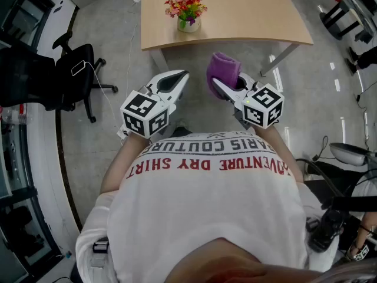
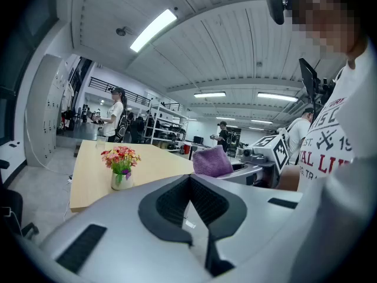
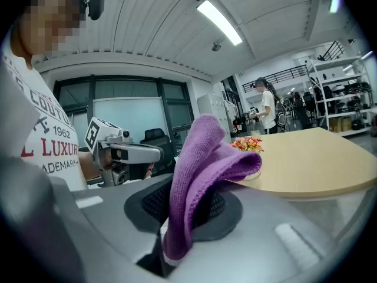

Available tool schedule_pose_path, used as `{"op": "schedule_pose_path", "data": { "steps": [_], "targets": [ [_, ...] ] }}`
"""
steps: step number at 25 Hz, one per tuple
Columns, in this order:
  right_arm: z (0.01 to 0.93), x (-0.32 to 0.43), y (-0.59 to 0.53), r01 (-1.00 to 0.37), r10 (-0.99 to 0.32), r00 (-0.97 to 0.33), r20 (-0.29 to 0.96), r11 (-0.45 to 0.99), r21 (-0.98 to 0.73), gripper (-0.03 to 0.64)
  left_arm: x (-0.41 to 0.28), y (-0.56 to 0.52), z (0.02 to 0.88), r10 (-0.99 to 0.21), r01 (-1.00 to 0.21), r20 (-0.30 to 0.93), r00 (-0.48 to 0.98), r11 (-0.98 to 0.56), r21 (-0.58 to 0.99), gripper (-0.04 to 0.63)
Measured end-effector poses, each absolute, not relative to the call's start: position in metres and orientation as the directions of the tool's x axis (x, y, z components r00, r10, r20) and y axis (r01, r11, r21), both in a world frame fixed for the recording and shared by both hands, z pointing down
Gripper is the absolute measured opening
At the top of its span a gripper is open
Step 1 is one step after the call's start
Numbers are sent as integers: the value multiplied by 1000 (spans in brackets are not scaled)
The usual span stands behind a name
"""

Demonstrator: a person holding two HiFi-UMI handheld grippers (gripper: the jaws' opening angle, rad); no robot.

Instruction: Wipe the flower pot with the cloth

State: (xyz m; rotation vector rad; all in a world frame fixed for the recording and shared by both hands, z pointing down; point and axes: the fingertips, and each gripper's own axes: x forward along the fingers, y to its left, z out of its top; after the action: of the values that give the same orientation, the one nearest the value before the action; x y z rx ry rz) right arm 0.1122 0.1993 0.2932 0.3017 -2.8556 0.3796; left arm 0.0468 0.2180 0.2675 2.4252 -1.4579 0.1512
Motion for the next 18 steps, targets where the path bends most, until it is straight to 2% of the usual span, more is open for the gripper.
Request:
{"op": "schedule_pose_path", "data": {
  "steps": [18],
  "targets": [
    [295,129,200,-232,-162,-950,266,938,-258,58,64,222,270,-837,-874,259,481,-437,212,2]
  ]
}}
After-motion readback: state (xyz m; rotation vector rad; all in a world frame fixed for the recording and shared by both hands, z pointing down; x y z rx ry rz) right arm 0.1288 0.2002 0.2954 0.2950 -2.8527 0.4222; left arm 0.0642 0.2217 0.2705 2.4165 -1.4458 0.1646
